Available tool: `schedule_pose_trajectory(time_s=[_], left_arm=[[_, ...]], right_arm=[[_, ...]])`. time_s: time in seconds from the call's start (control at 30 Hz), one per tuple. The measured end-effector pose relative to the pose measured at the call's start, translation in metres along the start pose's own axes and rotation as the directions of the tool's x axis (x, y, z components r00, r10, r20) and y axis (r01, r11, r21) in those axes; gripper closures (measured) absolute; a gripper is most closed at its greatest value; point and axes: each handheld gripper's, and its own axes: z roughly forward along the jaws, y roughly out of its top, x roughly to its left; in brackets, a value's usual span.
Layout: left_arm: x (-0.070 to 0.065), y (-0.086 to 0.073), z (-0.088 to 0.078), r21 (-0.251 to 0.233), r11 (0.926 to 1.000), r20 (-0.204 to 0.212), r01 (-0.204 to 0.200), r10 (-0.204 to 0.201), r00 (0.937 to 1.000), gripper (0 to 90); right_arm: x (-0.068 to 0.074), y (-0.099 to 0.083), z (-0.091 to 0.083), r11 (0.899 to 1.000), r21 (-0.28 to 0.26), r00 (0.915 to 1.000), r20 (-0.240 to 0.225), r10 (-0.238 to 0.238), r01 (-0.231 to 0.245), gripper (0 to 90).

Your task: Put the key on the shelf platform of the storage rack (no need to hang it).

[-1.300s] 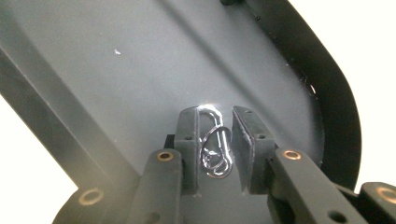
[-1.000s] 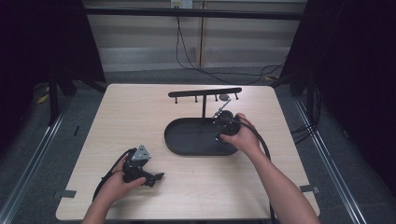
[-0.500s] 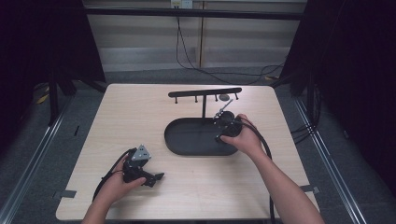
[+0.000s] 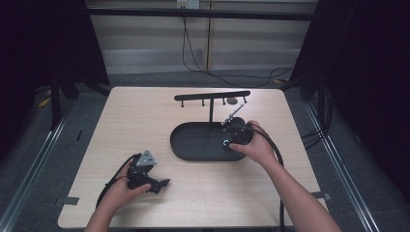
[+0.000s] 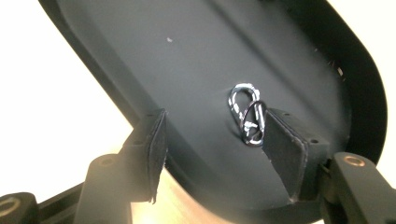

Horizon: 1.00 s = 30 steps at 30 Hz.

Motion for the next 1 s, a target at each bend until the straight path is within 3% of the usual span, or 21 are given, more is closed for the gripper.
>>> schedule_pose_trajectory(time_s=[0.37, 1.0], left_arm=[[0.0, 0.0, 0.0, -0.001, 1.0, -0.001, 0.0, 0.0, 1.0, 1.1], [0.0, 0.0, 0.0, 0.0, 1.0, 0.0, 0.0, 0.0, 1.0, 1.1]], right_arm=[[-0.005, -0.018, -0.009, 1.0, 0.002, 0.9994, -0.021, 0.026, -0.026, 32.8], [-0.001, -0.041, -0.026, 1.0, -0.02, 0.9995, -0.03, 0.012, -0.012, 29.2]])
